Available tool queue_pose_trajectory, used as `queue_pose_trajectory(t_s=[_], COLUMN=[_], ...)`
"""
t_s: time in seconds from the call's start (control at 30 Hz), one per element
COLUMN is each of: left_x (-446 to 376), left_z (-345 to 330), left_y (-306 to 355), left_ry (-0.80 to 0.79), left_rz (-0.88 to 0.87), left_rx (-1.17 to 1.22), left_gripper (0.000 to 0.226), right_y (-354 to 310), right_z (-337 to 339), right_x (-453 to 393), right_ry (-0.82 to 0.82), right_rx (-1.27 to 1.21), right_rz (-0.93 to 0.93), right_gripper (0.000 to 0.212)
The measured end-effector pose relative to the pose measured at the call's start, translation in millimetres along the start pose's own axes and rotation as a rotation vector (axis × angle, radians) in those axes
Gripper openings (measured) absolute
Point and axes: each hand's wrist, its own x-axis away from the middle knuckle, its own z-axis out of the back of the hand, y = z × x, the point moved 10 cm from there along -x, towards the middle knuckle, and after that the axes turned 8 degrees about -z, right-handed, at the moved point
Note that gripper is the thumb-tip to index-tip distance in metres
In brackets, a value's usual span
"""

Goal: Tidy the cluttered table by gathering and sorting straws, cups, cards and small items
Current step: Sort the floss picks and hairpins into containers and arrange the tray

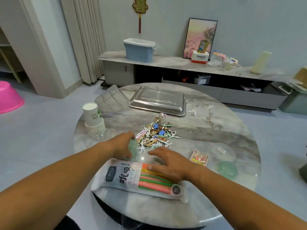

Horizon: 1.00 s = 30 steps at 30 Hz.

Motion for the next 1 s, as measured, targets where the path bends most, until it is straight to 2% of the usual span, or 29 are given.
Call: queue_pose_trajectory(t_s=[0.07,0.13,0.17,0.23,0.3,0.37,0.53,0.67,0.8,0.87,1.0], left_x=[-5.5,-16.4,-16.8,-29.8,-46.3,-63.4,-90.3,-100.3,-121.4,-134.0,-154.0], left_z=[-2.2,3.4,11.7,22.0,18.0,-1.8,-34.4,-49.2,-50.6,-46.3,-42.5], left_y=[-7.6,1.8,8.5,39.1,67.7,85.6,69.0,46.2,58.7,64.9,71.3], left_ry=[0.009,0.098,0.194,0.388,0.450,0.425,0.447,0.458,0.503,0.534,0.570], left_rz=[0.031,-0.007,-0.048,-0.148,-0.189,-0.138,0.184,0.360,0.324,0.297,0.268], left_rx=[-0.063,-0.182,-0.197,-0.056,0.088,0.117,0.005,0.016,-0.084,-0.117,-0.143], left_gripper=[0.089,0.102,0.100,0.083,0.071,0.069,0.071,0.074,0.076,0.080,0.087], right_y=[14.6,39.3,45.9,79.4,115.6,149.9,233.1,294.7,352.7,367.0,340.8], right_z=[18.8,39.5,47.8,67.9,85.0,97.3,131.8,147.5,146.6,140.9,134.7], right_x=[-4.7,-8.4,-11.8,-14.2,-16.5,-16.9,-19.4,-23.4,-42.4,-54.9,-83.6], right_ry=[0.112,0.242,0.304,0.442,0.557,0.620,0.718,0.723,0.628,0.563,0.506], right_rx=[-0.079,-0.151,-0.188,-0.276,-0.329,-0.352,-0.395,-0.366,-0.312,-0.244,-0.124], right_rz=[-0.057,-0.125,-0.150,-0.248,-0.366,-0.495,-0.790,-0.925,-0.936,-0.900,-0.657], right_gripper=[0.061,0.053,0.050,0.046,0.048,0.055,0.067,0.071,0.067,0.061,0.041])
